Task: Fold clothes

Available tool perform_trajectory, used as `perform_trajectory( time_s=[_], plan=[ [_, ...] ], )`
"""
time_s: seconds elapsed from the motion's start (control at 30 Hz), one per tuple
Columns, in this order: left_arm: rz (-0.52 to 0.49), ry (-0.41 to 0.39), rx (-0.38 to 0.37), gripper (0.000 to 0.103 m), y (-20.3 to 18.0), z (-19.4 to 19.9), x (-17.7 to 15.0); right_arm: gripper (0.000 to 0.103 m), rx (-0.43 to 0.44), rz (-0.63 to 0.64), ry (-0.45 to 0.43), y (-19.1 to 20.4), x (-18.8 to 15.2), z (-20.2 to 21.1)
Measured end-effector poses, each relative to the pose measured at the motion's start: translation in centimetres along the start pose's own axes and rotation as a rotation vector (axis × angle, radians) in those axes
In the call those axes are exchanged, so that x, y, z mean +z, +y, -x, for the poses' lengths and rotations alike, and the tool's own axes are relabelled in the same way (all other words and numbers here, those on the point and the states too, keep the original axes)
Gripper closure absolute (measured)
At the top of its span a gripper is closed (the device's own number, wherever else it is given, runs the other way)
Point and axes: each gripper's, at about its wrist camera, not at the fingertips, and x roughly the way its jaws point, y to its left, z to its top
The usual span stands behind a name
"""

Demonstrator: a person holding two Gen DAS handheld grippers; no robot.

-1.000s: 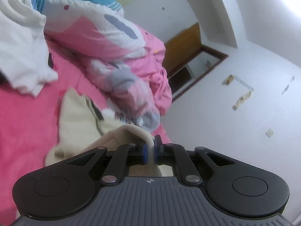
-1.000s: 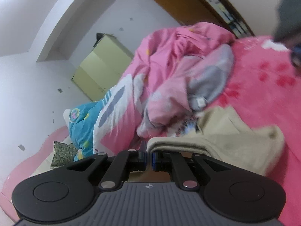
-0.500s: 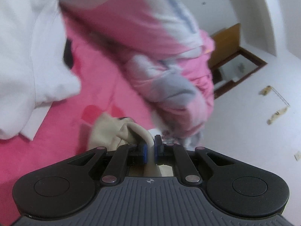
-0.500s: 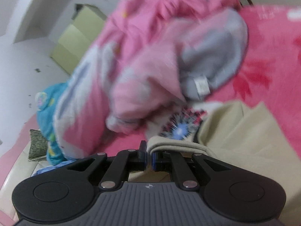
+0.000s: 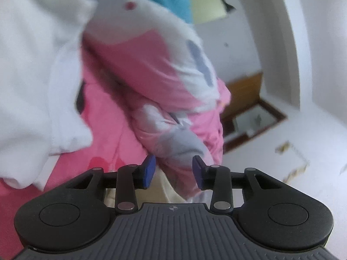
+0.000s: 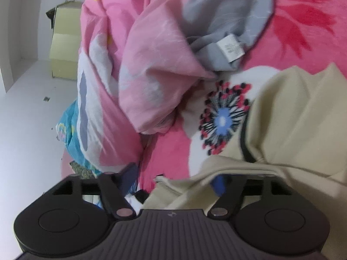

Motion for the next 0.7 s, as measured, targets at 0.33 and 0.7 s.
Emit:
perform_trajectory(
  time_s=[0.33, 0.7],
  plan=[
    [-0.348, 0.309, 0.3, 0.064, -3.4, -6.9, -3.6, 0.022, -0.246, 0.21, 0.174, 5.7, 1.3, -1.0],
    [-0.498, 0.365, 0.421, 0.065, -4.1, -10.2, -6.0, 0.036, -0.133, 0.72, -0.169, 8.3, -3.9, 13.4]
  ],
)
